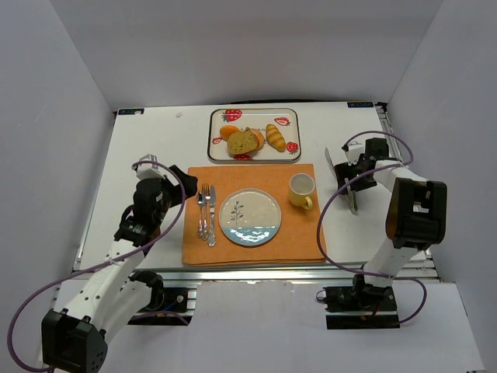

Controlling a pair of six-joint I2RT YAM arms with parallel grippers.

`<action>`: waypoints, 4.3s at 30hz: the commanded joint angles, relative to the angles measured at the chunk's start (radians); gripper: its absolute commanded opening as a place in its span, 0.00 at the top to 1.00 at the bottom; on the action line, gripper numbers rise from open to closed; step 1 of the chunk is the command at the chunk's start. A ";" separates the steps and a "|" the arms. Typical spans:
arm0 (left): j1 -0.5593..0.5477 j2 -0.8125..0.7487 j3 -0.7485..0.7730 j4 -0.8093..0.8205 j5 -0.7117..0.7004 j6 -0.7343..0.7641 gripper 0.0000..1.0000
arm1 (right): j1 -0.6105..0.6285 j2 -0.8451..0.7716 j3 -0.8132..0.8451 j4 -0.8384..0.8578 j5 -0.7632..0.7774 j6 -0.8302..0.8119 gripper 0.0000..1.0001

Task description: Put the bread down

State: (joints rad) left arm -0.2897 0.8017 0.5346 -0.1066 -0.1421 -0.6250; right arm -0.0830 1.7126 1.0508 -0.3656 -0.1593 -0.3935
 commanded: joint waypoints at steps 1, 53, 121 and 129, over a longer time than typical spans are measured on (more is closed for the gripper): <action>0.006 0.004 0.001 -0.005 -0.010 0.010 0.02 | 0.006 0.059 0.051 0.004 0.001 0.008 0.22; 0.006 0.028 0.024 -0.004 -0.022 0.002 0.02 | 0.264 0.214 0.680 -0.259 -0.175 0.018 0.56; 0.007 0.073 0.054 0.024 -0.025 0.025 0.02 | 0.284 -0.260 0.315 -0.136 -0.316 -0.148 1.00; 0.007 0.060 0.056 0.021 -0.034 0.031 0.02 | 0.371 -0.556 0.019 -0.321 -0.476 -0.398 1.00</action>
State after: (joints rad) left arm -0.2897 0.8890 0.5568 -0.0830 -0.1596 -0.6060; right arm 0.2485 1.2419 1.1355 -0.6212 -0.5518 -0.6811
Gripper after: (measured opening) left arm 0.981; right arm 0.318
